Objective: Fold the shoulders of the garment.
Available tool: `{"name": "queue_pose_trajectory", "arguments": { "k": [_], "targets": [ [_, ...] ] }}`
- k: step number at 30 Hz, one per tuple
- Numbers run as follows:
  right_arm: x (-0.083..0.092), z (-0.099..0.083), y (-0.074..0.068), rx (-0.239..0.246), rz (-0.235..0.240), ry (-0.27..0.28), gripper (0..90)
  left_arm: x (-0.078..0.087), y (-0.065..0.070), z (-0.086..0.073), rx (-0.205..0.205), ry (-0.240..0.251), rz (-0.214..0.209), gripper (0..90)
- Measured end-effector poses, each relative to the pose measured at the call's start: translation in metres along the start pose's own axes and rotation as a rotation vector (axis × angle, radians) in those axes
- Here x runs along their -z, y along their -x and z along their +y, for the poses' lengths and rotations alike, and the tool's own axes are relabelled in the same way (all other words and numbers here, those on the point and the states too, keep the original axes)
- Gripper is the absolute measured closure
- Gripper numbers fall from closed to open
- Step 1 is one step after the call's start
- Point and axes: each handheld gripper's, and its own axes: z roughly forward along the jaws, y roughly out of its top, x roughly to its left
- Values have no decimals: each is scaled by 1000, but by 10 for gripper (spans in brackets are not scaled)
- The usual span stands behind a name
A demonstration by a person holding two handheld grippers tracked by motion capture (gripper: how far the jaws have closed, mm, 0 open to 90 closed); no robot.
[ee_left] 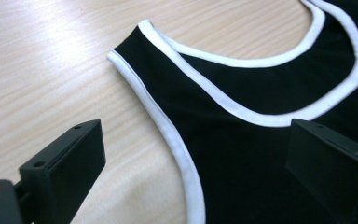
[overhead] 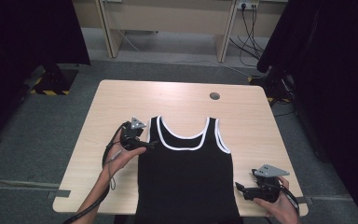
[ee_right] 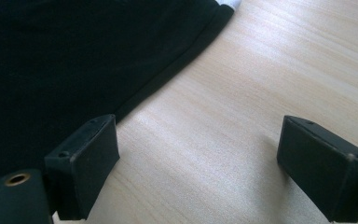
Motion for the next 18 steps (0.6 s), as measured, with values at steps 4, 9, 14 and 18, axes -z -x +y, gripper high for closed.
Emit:
{"name": "queue_pose_trajectory", "arguments": {
  "k": [4,9,14,18],
  "targets": [
    [0,0,0,0,0,0,133,-10,-3,5,3,-5,8,43],
    [0,0,0,0,0,0,132,-21,-6,9,11,-8,14,52],
    [0,0,0,0,1,0,132,-36,-11,18,24,-22,21,57],
    [0,0,0,2,1,0,132,-49,-15,24,26,-35,38,63]
  ]
}}
